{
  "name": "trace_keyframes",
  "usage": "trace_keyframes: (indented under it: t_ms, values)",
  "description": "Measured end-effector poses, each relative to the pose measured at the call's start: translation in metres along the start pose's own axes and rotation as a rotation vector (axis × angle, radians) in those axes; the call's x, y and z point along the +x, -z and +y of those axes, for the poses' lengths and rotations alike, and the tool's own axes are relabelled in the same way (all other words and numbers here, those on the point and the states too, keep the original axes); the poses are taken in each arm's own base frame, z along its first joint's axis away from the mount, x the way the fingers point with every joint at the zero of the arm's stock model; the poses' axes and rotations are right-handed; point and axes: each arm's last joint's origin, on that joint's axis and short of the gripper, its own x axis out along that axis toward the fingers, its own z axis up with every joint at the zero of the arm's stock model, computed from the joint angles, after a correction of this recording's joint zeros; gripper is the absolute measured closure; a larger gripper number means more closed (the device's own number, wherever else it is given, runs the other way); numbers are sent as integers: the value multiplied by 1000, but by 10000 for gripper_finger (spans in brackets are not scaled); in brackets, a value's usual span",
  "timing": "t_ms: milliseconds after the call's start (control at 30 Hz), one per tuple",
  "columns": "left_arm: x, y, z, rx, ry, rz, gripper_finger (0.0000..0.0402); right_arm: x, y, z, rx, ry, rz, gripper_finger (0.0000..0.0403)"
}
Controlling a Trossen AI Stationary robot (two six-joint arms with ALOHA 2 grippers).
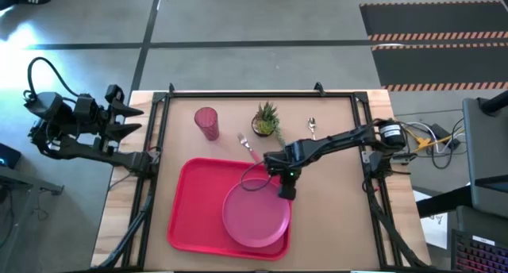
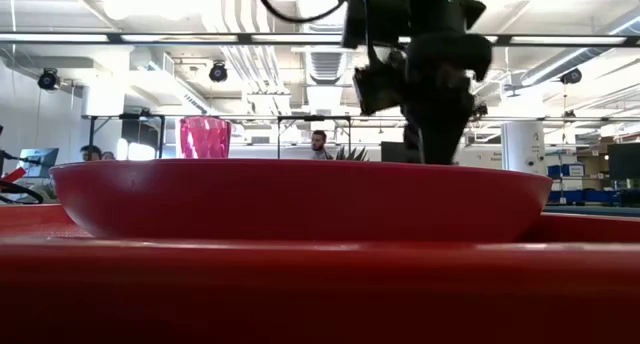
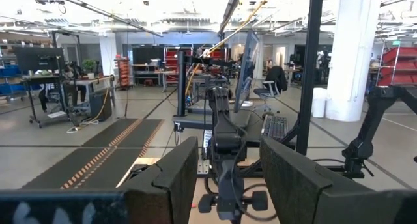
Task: Pick and place plate/cup/fork/spoon on tray
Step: Move the orange tray to the bottom center of the table
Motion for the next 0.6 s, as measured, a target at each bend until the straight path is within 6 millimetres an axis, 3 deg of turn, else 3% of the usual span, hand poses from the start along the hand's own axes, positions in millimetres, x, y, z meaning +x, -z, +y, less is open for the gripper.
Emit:
trace_keyframes:
  t_ms: [200, 600]
  values:
    - [0, 0, 0, 0, 0, 0, 252, 16, 9, 5, 26, -16, 48, 394]
    - [0, 0, 0, 9, -1, -1, 252, 33, 10, 18, 60, -95, -63, 394]
